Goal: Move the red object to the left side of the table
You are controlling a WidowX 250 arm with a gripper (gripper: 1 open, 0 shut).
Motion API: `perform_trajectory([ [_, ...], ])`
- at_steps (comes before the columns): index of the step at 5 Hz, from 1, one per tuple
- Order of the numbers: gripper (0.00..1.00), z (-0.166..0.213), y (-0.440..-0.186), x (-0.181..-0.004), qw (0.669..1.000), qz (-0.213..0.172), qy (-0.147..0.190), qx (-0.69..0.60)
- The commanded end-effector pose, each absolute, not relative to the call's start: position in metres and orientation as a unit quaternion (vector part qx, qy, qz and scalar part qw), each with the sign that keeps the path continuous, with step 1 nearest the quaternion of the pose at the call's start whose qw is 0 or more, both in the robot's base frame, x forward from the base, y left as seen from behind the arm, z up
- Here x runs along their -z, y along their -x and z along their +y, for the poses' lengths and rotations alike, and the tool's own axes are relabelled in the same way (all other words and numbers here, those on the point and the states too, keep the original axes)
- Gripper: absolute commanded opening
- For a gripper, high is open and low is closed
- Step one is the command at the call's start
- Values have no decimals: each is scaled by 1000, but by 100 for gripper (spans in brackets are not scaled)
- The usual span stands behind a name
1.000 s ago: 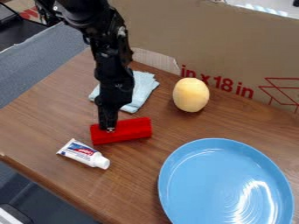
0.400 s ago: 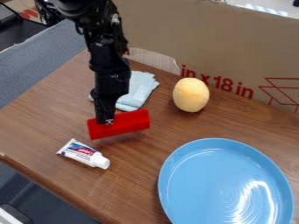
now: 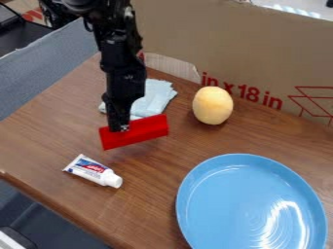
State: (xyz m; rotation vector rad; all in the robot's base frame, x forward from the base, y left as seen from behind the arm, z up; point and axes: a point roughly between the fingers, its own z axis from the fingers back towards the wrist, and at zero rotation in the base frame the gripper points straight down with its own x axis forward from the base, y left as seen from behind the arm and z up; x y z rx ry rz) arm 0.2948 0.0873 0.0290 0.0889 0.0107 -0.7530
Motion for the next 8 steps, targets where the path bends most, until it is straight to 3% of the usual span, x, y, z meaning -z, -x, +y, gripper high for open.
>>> perform_trajectory([
  [1, 0, 97, -314, -60, 935, -38, -74, 345],
  [3, 0, 130, -323, -79, 951, -46, -72, 298],
  [4, 0, 132, -310, -88, 952, -45, -86, 289],
  [8, 0, 188, -284, -78, 982, -49, -82, 165],
])
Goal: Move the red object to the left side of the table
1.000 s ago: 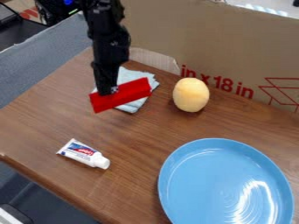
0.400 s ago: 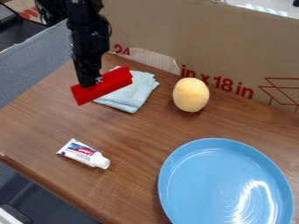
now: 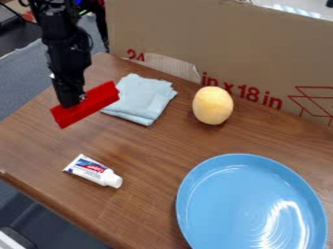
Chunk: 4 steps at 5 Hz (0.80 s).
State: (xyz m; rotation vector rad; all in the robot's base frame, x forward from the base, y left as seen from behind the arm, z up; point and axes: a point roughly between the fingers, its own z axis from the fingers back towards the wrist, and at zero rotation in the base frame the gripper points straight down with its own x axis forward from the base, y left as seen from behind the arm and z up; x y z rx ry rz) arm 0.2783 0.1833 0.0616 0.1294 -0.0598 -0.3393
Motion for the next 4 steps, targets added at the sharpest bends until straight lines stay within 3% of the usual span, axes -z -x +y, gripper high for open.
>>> perform_trajectory([
  [1, 0, 205, -282, -68, 988, -47, -78, 129],
  [2, 0, 210, -281, -56, 990, -43, -70, 110],
  [4, 0, 227, -274, -52, 994, -40, -60, 87],
])
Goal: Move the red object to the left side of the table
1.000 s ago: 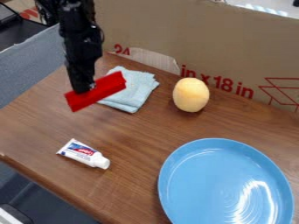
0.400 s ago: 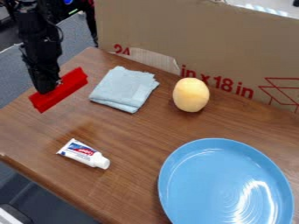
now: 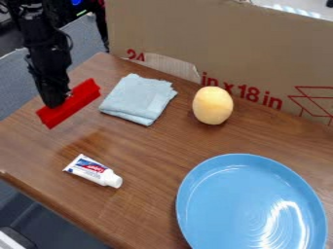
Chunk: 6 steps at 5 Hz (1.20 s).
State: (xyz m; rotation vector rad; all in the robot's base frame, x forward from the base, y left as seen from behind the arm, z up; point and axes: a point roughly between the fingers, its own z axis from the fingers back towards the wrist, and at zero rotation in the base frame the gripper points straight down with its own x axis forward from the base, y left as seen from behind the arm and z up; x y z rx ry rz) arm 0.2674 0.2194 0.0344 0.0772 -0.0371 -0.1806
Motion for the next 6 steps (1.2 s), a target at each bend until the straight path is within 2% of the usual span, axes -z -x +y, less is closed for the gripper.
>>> perform_trajectory([
  [1, 0, 235, -262, -55, 995, -41, -58, 76],
  [3, 0, 247, -263, -45, 996, -34, -51, 71],
  [5, 0, 239, -262, -51, 996, -30, -52, 72],
  [6, 0, 229, -266, -45, 996, -27, -52, 66],
])
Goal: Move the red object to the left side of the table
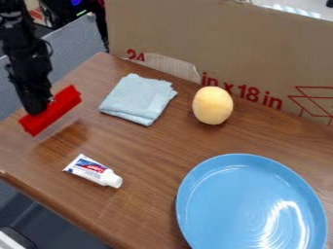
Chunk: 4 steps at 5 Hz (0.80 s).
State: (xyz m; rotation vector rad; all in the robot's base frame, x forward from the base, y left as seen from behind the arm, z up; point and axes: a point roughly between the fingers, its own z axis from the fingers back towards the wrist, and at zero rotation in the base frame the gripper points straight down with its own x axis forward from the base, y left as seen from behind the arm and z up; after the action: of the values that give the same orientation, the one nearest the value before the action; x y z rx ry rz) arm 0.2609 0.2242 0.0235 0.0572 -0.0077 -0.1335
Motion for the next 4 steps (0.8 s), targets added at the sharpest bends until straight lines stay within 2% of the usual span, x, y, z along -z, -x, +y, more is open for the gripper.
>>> perform_trajectory([
  [1, 0, 231, -265, -60, 997, -30, -53, 53],
  [2, 0, 235, -267, -68, 997, -30, -50, 55],
  [3, 0, 242, -264, -60, 997, -25, -55, 56],
  [4, 0, 241, -271, -53, 996, -19, -57, 61],
])
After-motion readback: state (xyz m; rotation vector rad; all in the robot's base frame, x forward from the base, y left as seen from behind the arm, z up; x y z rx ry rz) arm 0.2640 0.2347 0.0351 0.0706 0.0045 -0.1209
